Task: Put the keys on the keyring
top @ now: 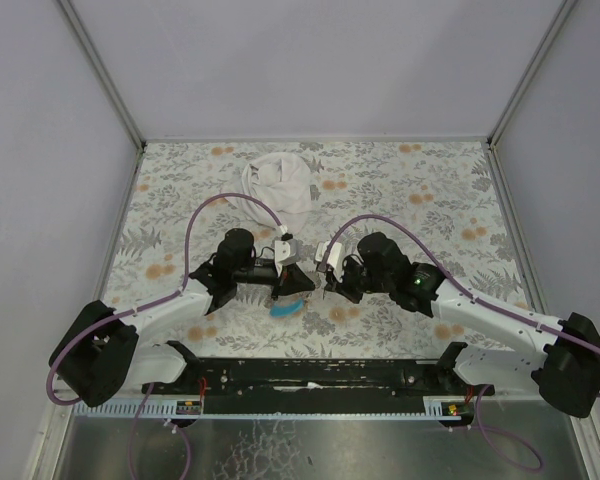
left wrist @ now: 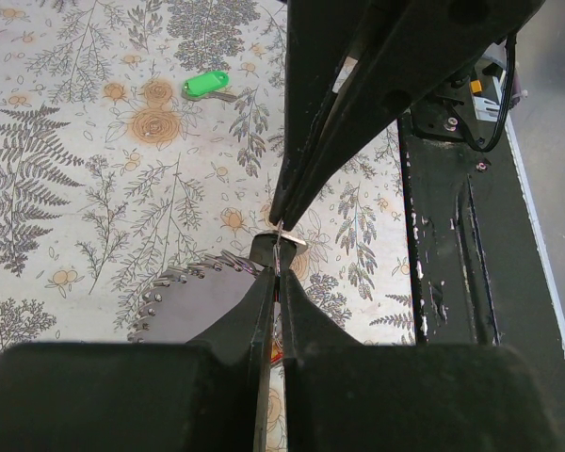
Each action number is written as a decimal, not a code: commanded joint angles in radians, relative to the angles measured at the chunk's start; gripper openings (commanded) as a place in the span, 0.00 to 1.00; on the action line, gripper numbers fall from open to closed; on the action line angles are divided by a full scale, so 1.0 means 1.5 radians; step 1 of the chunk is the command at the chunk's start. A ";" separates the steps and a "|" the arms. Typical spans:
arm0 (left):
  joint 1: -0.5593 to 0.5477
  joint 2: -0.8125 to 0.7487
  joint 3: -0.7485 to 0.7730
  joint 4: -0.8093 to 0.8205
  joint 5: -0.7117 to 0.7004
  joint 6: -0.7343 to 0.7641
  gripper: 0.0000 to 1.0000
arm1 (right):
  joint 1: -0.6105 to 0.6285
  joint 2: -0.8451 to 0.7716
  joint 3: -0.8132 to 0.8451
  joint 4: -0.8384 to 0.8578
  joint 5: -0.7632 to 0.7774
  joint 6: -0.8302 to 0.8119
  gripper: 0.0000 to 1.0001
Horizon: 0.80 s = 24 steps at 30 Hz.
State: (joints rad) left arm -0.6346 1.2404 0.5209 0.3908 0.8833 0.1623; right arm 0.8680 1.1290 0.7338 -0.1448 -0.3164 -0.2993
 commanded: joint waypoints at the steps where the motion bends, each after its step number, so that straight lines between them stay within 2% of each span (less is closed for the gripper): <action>1: -0.003 -0.005 0.011 0.044 0.005 0.008 0.00 | 0.001 -0.011 0.033 -0.004 -0.020 -0.005 0.00; 24: -0.004 -0.002 0.014 0.043 0.021 0.007 0.00 | 0.001 0.001 0.035 0.028 -0.026 -0.001 0.00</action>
State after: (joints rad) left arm -0.6346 1.2404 0.5209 0.3908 0.8875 0.1623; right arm 0.8680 1.1290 0.7372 -0.1448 -0.3347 -0.2993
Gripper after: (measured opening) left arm 0.010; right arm 0.011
